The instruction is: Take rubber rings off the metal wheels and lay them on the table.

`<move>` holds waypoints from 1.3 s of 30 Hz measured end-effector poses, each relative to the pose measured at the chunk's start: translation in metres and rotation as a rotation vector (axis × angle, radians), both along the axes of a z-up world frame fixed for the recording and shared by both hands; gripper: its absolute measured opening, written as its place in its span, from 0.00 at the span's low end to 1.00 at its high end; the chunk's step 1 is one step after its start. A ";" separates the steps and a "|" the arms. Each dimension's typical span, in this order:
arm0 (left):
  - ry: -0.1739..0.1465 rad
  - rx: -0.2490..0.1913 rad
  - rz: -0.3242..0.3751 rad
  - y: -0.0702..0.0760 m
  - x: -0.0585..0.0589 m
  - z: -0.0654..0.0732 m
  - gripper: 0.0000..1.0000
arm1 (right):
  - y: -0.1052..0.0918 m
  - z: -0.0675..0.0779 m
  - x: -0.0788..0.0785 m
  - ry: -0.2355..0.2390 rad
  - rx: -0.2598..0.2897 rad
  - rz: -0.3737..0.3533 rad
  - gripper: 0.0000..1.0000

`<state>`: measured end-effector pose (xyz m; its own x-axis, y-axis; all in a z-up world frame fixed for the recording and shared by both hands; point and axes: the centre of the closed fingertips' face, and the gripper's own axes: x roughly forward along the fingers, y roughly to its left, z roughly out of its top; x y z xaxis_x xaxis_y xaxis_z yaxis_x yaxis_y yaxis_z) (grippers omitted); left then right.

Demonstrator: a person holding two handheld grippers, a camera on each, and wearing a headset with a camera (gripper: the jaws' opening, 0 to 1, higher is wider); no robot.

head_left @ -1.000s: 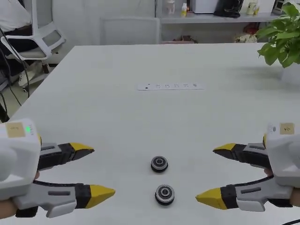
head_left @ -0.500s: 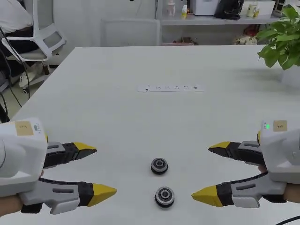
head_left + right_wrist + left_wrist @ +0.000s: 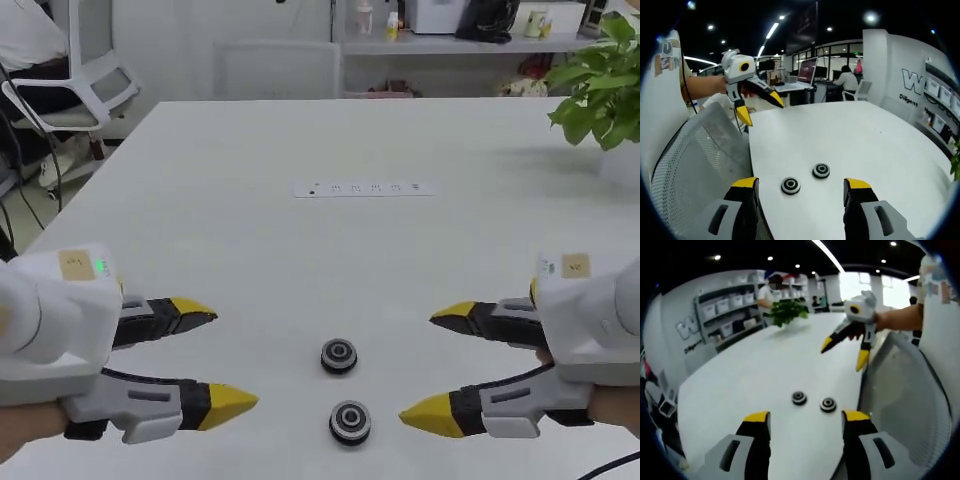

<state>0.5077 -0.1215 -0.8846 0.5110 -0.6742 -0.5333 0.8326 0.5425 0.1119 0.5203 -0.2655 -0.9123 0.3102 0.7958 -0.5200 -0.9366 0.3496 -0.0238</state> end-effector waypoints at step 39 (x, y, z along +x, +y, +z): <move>0.012 0.045 -0.111 -0.035 0.017 -0.019 0.56 | 0.016 -0.028 0.003 0.018 -0.047 0.092 0.62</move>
<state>0.5249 -0.1563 -0.9036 0.4282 -0.7012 -0.5700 0.8884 0.4420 0.1237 0.5233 -0.2497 -0.9399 0.2272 0.7952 -0.5621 -0.9652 0.2608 -0.0212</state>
